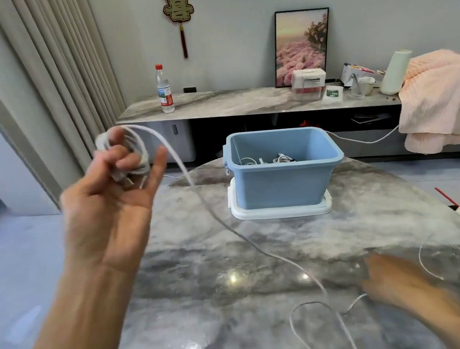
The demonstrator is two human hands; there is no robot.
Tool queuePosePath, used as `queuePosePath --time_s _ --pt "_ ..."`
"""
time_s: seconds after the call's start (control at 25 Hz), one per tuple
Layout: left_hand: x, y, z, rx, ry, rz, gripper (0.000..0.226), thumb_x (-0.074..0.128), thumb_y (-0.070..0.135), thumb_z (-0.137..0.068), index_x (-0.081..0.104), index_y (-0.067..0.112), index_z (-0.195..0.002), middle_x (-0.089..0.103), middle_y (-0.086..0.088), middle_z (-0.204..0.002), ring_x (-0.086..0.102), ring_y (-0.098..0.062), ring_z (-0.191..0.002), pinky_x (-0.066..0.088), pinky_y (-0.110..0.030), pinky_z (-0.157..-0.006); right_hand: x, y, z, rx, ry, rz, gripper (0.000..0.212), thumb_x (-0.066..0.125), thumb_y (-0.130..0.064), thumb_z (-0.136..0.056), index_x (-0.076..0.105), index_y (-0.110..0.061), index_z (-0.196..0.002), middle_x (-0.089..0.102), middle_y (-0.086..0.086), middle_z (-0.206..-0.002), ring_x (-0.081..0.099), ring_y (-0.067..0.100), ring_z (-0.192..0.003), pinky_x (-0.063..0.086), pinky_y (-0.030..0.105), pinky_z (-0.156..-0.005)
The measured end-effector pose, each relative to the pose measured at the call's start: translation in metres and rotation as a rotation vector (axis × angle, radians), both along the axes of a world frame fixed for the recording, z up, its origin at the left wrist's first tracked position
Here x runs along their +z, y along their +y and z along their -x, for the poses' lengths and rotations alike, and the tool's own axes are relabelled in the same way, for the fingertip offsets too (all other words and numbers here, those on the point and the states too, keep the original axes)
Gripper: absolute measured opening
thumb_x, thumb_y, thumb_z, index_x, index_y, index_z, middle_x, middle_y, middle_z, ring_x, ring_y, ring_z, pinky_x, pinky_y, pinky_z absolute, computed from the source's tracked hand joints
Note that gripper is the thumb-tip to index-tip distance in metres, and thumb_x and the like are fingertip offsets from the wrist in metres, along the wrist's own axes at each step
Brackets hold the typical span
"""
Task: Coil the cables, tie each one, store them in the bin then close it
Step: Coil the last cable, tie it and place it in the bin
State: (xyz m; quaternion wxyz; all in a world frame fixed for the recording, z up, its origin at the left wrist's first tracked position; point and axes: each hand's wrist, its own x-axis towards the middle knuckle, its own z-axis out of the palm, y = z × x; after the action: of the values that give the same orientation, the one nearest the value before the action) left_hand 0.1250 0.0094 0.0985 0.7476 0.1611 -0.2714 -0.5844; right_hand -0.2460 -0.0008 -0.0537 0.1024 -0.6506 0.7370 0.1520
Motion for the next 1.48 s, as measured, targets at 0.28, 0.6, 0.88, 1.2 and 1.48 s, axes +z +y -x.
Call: queuePosePath --time_s 0.28,0.6,0.88,1.2,1.48 --pt "-0.027 0.011 0.111 -0.018 -0.795 -0.13 0.03 0.038 0.008 -0.104 0.067 0.006 -0.095 0.051 0.004 -0.062 0.046 -0.006 -0.057 0.052 -0.023 -0.064 0.105 0.029 -0.061 -0.207 -1.611 0.333 0.042 0.066 -0.049 -0.087 0.064 -0.026 -0.122 0.07 -0.006 -0.121 0.065 0.019 -0.116 0.048 0.036 -0.098" --pt "-0.036 0.011 0.125 -0.002 -0.94 -0.126 0.032 0.041 0.007 -0.103 0.069 0.012 -0.089 0.058 0.012 -0.06 0.05 -0.008 -0.061 0.048 -0.019 -0.06 0.127 0.061 -0.078 -0.274 -1.904 -0.078 0.026 0.063 -0.03 -0.081 0.073 -0.007 -0.085 0.034 0.002 -0.047 0.029 0.011 -0.035 0.036 0.022 -0.037" --pt "-0.024 0.027 0.119 -0.736 -0.543 -0.13 0.023 0.048 0.02 -0.09 0.066 0.006 -0.085 0.043 -0.001 -0.065 0.039 -0.013 -0.056 0.046 -0.033 -0.072 0.115 0.031 -0.062 0.168 -1.383 0.827 0.023 0.062 -0.027 -0.087 0.073 -0.011 -0.074 0.046 -0.016 -0.045 0.04 0.0 -0.044 0.029 0.009 -0.048" --pt "-0.042 0.022 0.135 -0.296 -0.323 -0.182 0.027 0.053 0.017 -0.087 0.072 0.013 -0.106 0.072 0.0 -0.091 0.069 -0.012 -0.09 0.042 -0.031 -0.089 0.078 0.061 -0.121 0.165 -1.17 0.546 0.028 0.041 -0.017 -0.103 0.056 -0.034 -0.12 0.056 -0.01 -0.065 0.051 0.007 -0.057 0.039 0.026 -0.056" --pt "-0.055 0.026 0.143 0.024 -1.235 0.304 0.024 0.05 0.016 -0.099 0.062 -0.005 -0.095 0.064 -0.01 -0.079 0.067 -0.027 -0.07 0.051 -0.049 -0.063 0.127 0.066 -0.093 0.193 -0.883 0.317 0.025 0.052 -0.018 -0.091 0.063 -0.013 -0.07 0.069 0.002 -0.064 0.06 0.006 -0.053 0.049 0.027 -0.059"
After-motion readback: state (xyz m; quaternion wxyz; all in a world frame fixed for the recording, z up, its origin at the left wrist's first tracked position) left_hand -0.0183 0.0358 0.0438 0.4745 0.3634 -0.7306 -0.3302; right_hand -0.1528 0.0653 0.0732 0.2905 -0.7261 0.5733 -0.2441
